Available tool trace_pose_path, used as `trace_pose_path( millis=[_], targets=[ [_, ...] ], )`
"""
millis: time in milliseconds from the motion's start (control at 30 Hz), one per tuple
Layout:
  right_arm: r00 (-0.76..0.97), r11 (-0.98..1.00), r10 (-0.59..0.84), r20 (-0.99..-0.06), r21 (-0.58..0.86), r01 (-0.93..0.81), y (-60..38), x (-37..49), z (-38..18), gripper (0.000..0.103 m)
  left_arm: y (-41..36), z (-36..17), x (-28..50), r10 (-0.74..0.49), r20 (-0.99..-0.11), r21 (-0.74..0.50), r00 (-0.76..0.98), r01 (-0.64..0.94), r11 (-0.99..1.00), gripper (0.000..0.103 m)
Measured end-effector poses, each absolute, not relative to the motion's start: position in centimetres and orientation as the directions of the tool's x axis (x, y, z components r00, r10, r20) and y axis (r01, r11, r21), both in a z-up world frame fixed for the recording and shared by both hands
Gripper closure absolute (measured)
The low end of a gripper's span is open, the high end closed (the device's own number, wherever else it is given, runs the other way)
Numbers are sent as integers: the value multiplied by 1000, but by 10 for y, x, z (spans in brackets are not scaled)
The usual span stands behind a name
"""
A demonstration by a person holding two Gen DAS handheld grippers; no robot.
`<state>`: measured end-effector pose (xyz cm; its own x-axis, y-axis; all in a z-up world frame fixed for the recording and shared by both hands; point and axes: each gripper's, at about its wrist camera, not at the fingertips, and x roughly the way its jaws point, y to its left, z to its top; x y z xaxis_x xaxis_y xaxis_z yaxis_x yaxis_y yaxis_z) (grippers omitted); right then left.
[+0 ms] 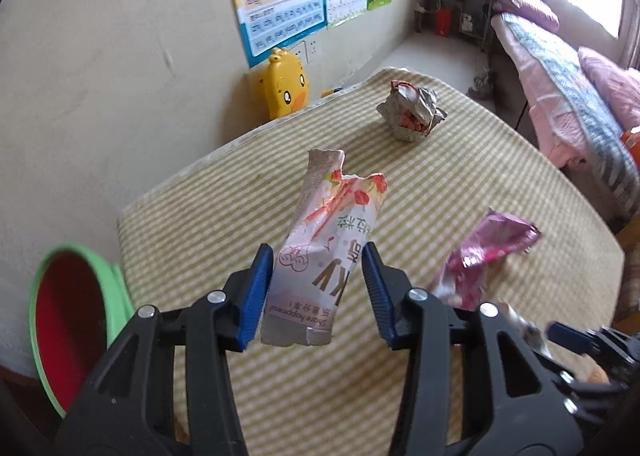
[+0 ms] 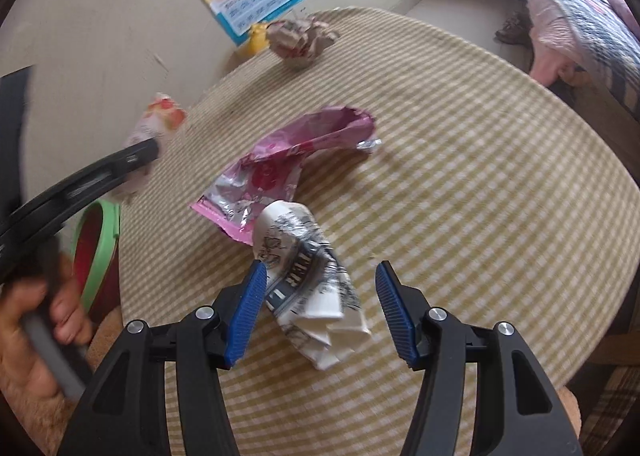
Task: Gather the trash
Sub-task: 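Carry the white packet toward the bucket with left tool while right tool carries the cup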
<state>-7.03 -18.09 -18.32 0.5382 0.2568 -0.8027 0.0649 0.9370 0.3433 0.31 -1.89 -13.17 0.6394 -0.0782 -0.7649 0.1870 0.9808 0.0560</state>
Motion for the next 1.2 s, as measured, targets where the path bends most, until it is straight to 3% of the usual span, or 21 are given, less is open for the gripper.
trace_pose_path(
  millis=[67, 200, 400, 833, 1200],
  targets=[
    [510, 940, 264, -818, 337, 54, -175, -63, -190, 50, -12, -129, -7, -69, -760, 71, 646, 188, 980, 59],
    [480, 935, 293, -827, 353, 39, -166, -61, -195, 74, 2, -122, -19, -40, -738, 108, 674, 176, 978, 59],
    [499, 938, 284, -819, 345, 33, -153, -73, -181, 75, 25, -108, -28, -22, -712, 107, 702, 139, 984, 58],
    [633, 918, 327, -702, 394, -37, -119, -92, -101, 75, 72, -88, -42, 7, -668, 80, 744, 62, 995, 58],
    [639, 915, 340, -690, 401, -55, -86, -97, -90, 75, 112, -89, -53, 20, -685, 33, 728, 3, 999, 58]
  ],
)
